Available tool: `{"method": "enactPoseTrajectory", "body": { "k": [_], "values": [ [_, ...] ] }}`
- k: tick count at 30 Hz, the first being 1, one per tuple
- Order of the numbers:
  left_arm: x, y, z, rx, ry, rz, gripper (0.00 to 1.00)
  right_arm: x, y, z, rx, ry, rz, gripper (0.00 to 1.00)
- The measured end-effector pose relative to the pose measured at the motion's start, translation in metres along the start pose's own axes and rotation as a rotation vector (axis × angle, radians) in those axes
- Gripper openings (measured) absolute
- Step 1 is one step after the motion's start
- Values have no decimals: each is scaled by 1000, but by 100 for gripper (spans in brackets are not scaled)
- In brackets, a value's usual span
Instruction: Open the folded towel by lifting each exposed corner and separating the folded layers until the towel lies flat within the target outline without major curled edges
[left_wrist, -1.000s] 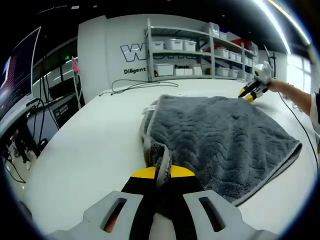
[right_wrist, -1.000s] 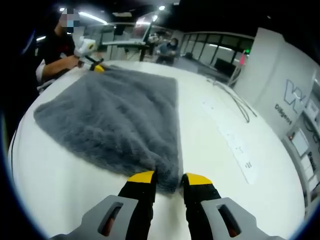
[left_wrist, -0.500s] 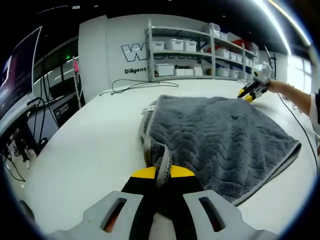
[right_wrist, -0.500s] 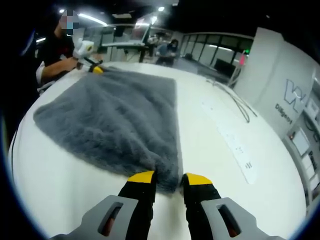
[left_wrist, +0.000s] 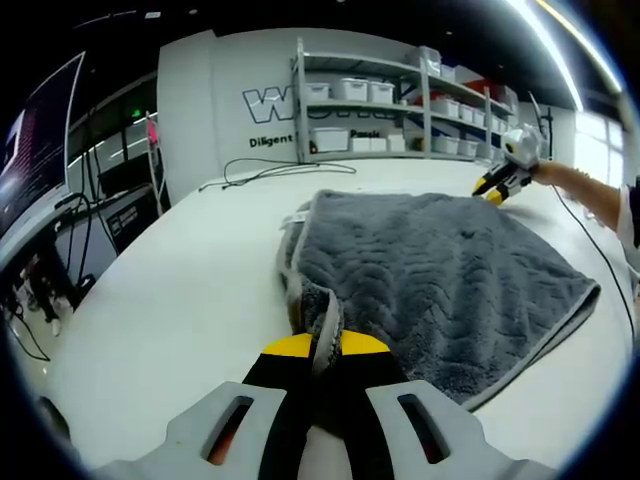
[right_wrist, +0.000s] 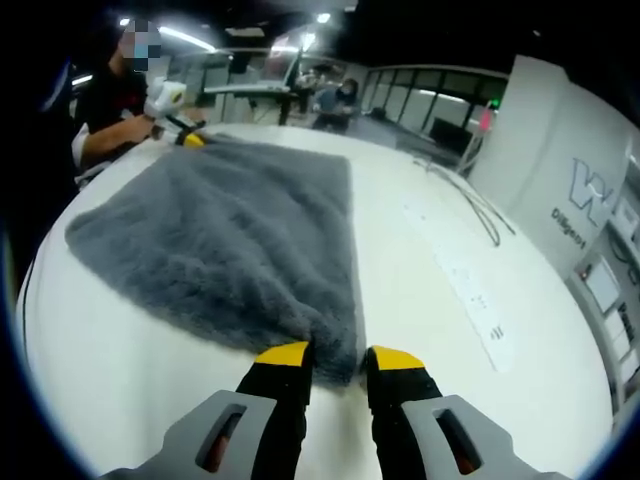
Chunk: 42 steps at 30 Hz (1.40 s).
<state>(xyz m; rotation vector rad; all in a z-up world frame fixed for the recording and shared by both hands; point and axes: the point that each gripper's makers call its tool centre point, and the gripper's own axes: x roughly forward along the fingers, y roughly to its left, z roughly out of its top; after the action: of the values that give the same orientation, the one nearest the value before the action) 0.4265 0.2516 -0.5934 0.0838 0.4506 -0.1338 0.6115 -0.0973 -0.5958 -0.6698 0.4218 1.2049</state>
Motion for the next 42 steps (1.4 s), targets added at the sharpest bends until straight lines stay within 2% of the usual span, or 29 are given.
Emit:
{"method": "enactPoseTrajectory", "body": {
  "k": [42],
  "values": [
    [1, 4, -6, -17, -4, 1, 6, 4, -10, 1, -7, -19, 11, 19]
  ]
}}
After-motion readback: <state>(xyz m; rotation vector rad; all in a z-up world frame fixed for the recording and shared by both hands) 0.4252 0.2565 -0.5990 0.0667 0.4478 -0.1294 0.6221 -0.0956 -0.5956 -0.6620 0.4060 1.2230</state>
